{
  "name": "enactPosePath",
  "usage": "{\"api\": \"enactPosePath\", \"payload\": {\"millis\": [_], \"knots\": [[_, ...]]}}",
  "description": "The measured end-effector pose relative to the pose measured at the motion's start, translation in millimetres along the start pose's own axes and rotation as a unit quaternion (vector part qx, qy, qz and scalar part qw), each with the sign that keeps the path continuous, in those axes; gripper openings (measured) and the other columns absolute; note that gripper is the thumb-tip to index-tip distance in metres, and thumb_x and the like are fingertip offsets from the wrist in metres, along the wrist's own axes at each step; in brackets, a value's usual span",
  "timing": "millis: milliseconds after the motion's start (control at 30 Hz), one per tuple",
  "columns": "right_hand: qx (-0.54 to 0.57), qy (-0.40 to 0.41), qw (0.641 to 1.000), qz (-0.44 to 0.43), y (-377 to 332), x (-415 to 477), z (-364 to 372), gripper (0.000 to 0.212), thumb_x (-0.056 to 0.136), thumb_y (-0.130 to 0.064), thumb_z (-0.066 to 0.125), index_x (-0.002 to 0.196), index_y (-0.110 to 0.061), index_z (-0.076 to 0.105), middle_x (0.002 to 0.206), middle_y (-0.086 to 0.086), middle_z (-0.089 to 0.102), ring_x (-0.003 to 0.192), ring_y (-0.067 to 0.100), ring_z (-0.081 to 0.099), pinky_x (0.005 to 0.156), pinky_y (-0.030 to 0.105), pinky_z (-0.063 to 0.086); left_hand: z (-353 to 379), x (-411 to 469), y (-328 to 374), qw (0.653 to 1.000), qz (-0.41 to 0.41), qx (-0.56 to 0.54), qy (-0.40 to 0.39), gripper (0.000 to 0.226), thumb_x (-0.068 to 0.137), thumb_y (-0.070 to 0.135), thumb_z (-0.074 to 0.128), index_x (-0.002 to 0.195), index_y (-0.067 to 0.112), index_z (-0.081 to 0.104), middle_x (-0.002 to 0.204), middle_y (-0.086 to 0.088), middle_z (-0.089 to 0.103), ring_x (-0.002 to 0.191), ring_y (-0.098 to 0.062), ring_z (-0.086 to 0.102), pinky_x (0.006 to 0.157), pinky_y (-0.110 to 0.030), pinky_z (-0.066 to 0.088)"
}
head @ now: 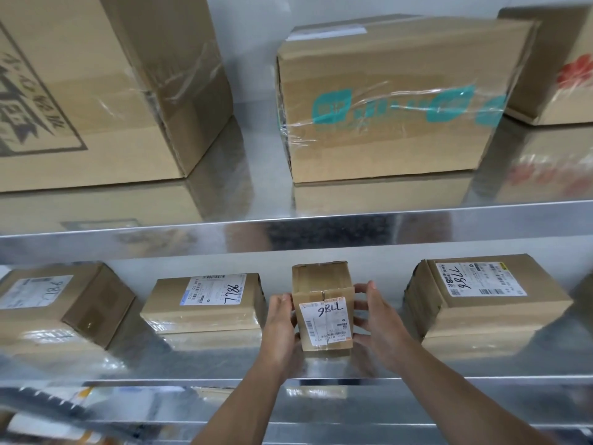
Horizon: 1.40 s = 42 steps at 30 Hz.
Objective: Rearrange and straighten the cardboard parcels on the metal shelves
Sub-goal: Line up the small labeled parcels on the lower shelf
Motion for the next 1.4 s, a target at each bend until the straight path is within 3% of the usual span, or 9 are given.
{"api": "enactPosePath", "payload": {"millis": [67, 200, 267, 367, 500, 733, 1033, 1233, 1400], "knots": [[-0.006, -0.002, 1.0, 0.0, 0, -2, 3, 0.048, 0.11, -0.051, 0.023, 0.113, -0.022, 0.062, 0.116, 0.011, 0.071, 0.118, 0.034, 0.062, 0.109, 0.061, 0.045, -3, 1, -2, 1.0, -0.005, 0.008, 0.001, 0.032, 0.11, 0.04, 0.029, 0.099, 0.018, 0.05, 0.107, -0.01, 0.072, 0.109, -0.026, 0.066, 0.09, -0.046, 0.055], [-0.025, 0.005, 1.0, -0.009, -3, -6, 1, 0.044, 0.111, -0.048, 0.025, 0.113, -0.024, 0.061, 0.115, 0.008, 0.07, 0.117, 0.03, 0.061, 0.11, 0.057, 0.045, -2, -3, 3, 1.0, -0.025, -0.003, -0.016, 0.024, 0.111, 0.033, 0.033, 0.109, 0.017, 0.051, 0.11, -0.01, 0.071, 0.105, -0.019, 0.065, 0.07, -0.033, 0.049], [-0.053, 0.014, 0.998, -0.022, -9, -7, -2, 0.042, 0.111, -0.047, 0.025, 0.111, -0.026, 0.062, 0.114, 0.005, 0.071, 0.114, 0.026, 0.062, 0.104, 0.048, 0.046, -3, -2, 3, 0.999, -0.033, 0.005, -0.022, 0.022, 0.11, 0.032, 0.036, 0.115, 0.02, 0.054, 0.113, -0.004, 0.07, 0.108, -0.013, 0.061, 0.075, -0.033, 0.046], [-0.077, 0.022, 0.996, -0.034, -17, -6, -5, 0.044, 0.112, -0.044, 0.026, 0.112, -0.023, 0.065, 0.111, 0.007, 0.073, 0.106, 0.025, 0.066, 0.092, 0.04, 0.048, -9, 4, 2, 0.998, -0.024, 0.051, -0.019, 0.02, 0.108, 0.034, 0.04, 0.115, 0.028, 0.058, 0.121, -0.001, 0.069, 0.118, -0.016, 0.058, 0.101, -0.04, 0.044], [-0.026, 0.017, 0.999, -0.029, -23, -7, -8, 0.039, 0.112, -0.035, 0.034, 0.114, -0.014, 0.067, 0.109, 0.017, 0.074, 0.102, 0.029, 0.07, 0.08, 0.033, 0.055, -11, 6, 6, 0.999, -0.016, 0.045, -0.011, 0.023, 0.108, 0.025, 0.039, 0.116, 0.027, 0.06, 0.116, -0.003, 0.07, 0.107, -0.02, 0.063, 0.09, -0.034, 0.045], [-0.001, 0.007, 1.0, -0.021, -27, -5, -8, 0.036, 0.11, -0.032, 0.043, 0.112, -0.01, 0.071, 0.113, 0.017, 0.072, 0.108, 0.029, 0.068, 0.102, 0.041, 0.052, -14, 7, 9, 1.0, -0.021, 0.017, -0.008, 0.032, 0.109, 0.027, 0.036, 0.12, 0.02, 0.065, 0.117, -0.004, 0.07, 0.106, -0.017, 0.062, 0.092, -0.032, 0.047], [0.05, 0.024, 0.998, -0.009, -23, -8, -5, 0.033, 0.109, -0.031, 0.047, 0.112, -0.007, 0.069, 0.104, 0.011, 0.075, 0.103, 0.025, 0.069, 0.09, 0.034, 0.053, -16, 15, 12, 1.0, -0.013, 0.01, 0.004, 0.038, 0.11, 0.034, 0.035, 0.106, 0.008, 0.063, 0.1, -0.014, 0.071, 0.09, -0.023, 0.065, 0.082, -0.036, 0.051], [0.04, 0.015, 0.999, -0.005, -24, -10, -2, 0.037, 0.11, -0.034, 0.044, 0.117, -0.008, 0.069, 0.114, 0.01, 0.074, 0.11, 0.025, 0.067, 0.101, 0.038, 0.051, -9, 10, 15, 1.0, -0.012, 0.017, -0.017, 0.039, 0.11, 0.037, 0.033, 0.114, 0.011, 0.063, 0.109, -0.007, 0.073, 0.098, -0.021, 0.068, 0.082, -0.033, 0.053], [0.045, 0.019, 0.999, -0.01, -24, -9, 0, 0.037, 0.11, -0.037, 0.042, 0.122, -0.011, 0.066, 0.119, 0.009, 0.071, 0.114, 0.025, 0.065, 0.108, 0.042, 0.049, -6, 10, 13, 0.999, -0.022, 0.034, -0.022, 0.038, 0.108, 0.048, 0.034, 0.115, 0.029, 0.067, 0.119, 0.0, 0.071, 0.115, -0.02, 0.064, 0.109, -0.048, 0.047]]}}
Point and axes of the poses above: each hand's wrist, its own x-axis towards the middle knuckle, its own z-axis out of the palm, y = z × x, the point moved 10 cm from there along x, towards the middle knuckle
